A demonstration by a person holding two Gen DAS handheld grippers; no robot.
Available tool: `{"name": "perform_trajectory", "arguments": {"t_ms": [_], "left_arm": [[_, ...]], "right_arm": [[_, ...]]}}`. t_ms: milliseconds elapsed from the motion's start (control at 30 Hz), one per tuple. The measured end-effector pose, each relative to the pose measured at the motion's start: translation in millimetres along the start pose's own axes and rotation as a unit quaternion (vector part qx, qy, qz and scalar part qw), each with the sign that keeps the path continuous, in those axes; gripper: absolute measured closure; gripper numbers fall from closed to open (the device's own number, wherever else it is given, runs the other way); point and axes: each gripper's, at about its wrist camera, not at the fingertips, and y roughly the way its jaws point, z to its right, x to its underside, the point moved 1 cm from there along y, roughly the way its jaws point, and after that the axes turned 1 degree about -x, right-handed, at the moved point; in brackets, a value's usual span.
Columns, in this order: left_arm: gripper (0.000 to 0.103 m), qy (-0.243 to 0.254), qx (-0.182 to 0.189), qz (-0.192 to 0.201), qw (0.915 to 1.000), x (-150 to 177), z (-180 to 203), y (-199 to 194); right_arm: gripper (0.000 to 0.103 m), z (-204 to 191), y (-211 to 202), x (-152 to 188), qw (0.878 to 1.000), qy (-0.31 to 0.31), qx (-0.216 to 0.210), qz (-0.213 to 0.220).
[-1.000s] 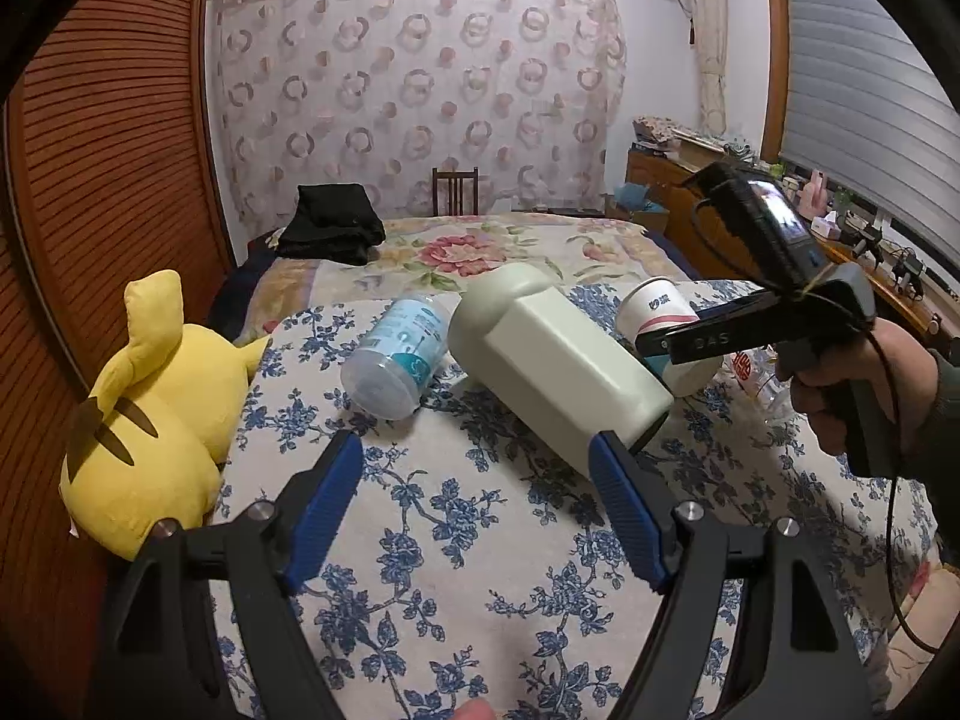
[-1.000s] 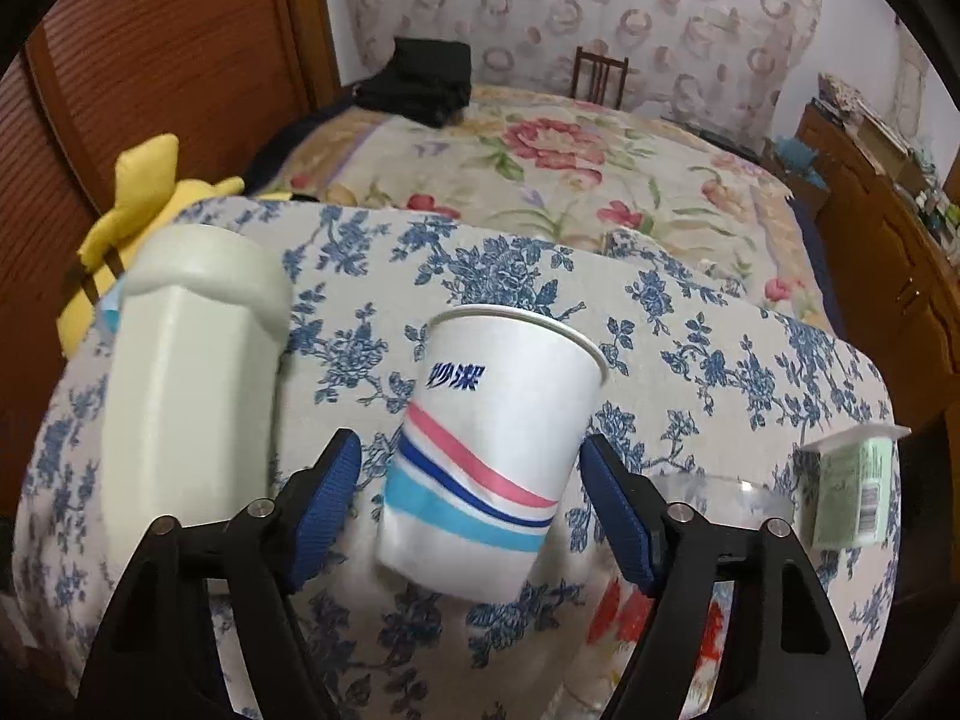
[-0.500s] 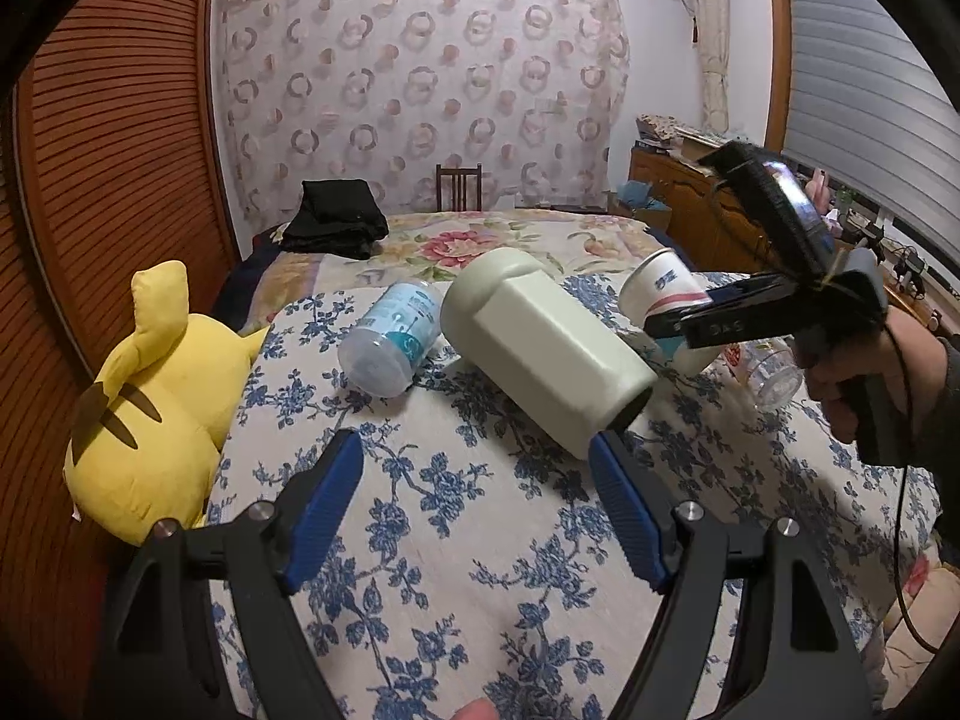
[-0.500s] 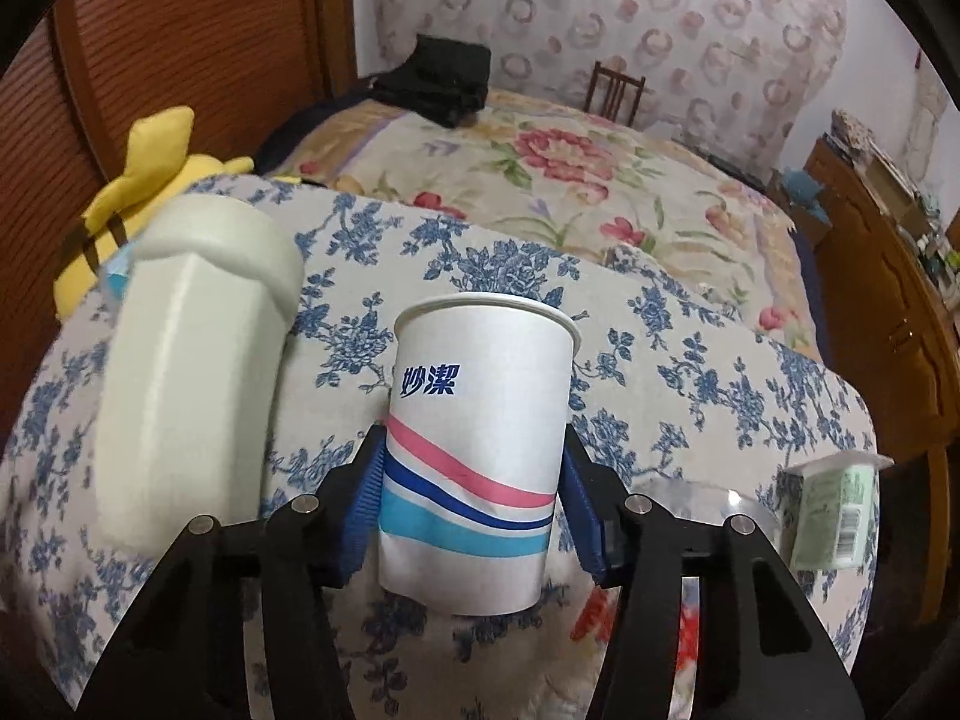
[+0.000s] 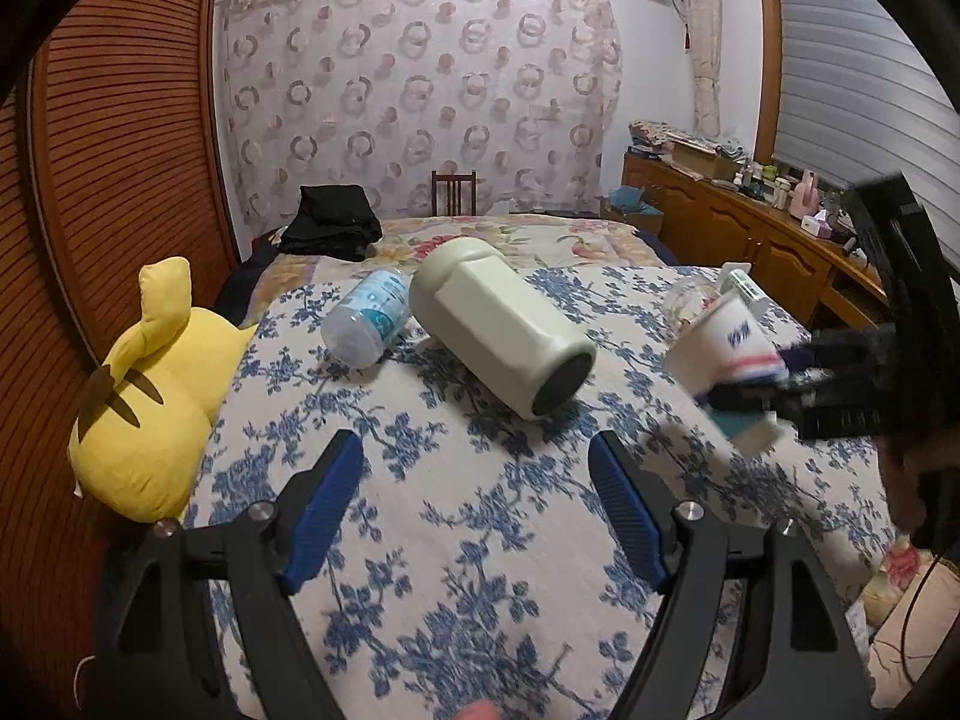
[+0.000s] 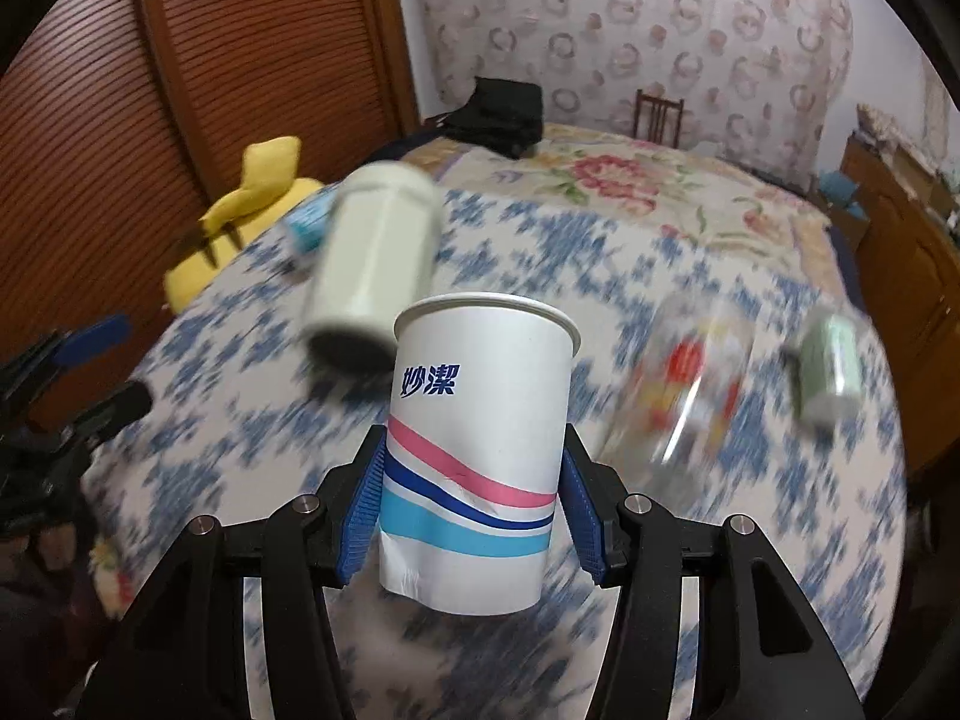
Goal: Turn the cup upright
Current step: 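Lift the striped cup with the right tool and rotate it upright, then lower the upright cup onto the bed cover with the right tool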
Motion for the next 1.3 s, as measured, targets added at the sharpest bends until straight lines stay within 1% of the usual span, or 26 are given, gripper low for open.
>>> {"name": "perform_trajectory", "arguments": {"t_ms": [133, 300, 400, 567, 733, 867, 967, 1067, 1200, 1300], "left_arm": [[0.025, -0.003, 0.0, -0.004, 1.0, 8.8, 2.0, -8.4], [0.025, -0.009, -0.002, -0.007, 0.9999, 13.2, -3.4, -13.0], [0.025, -0.014, 0.002, -0.012, 0.9998, 13.8, -4.4, -12.7], [0.025, -0.015, 0.015, -0.029, 0.9994, 13.1, -0.1, -4.4], [0.025, -0.014, 0.04, -0.051, 0.9978, 7.0, 14.9, 2.9], [0.025, -0.012, 0.056, -0.067, 0.9961, -0.8, 30.7, 9.9], [0.025, -0.016, 0.075, -0.092, 0.9928, -6.3, 44.7, 20.0], [0.025, -0.019, 0.088, -0.119, 0.9889, -9.2, 60.2, 32.7], [0.025, -0.035, 0.102, -0.15, 0.9828, -10.9, 71.9, 49.2], [0.025, -0.053, 0.12, -0.174, 0.9761, -11.6, 78.2, 61.9]], "right_arm": [[0.048, -13.8, 5.2, 23.2, 1.0, 0.016, -0.023, -0.011], [0.046, -26.9, 18.5, 36.3, 0.999, 0.027, -0.038, -0.027], [0.042, -31.1, 23.1, 38.8, 0.999, 0.025, -0.031, -0.027], [0.039, -32.3, 24.4, 40.7, 0.999, 0.023, -0.019, -0.028], [0.035, -27.2, 3.4, 47.4, 0.999, 0.021, -0.02, -0.013], [0.033, -17.2, -23.1, 57.2, 1.0, 0.018, -0.013, 0.012], [0.033, -4.4, -42.6, 67.0, 0.999, 0.014, 0.007, 0.035], [0.032, 6.9, -51.6, 77.3, 0.998, 0.012, 0.028, 0.047], [0.032, 25.9, -55.4, 87.5, 0.998, 0.032, 0.028, 0.051], [0.032, 38.5, -57.0, 94.2, 0.997, 0.045, 0.029, 0.053]]}}
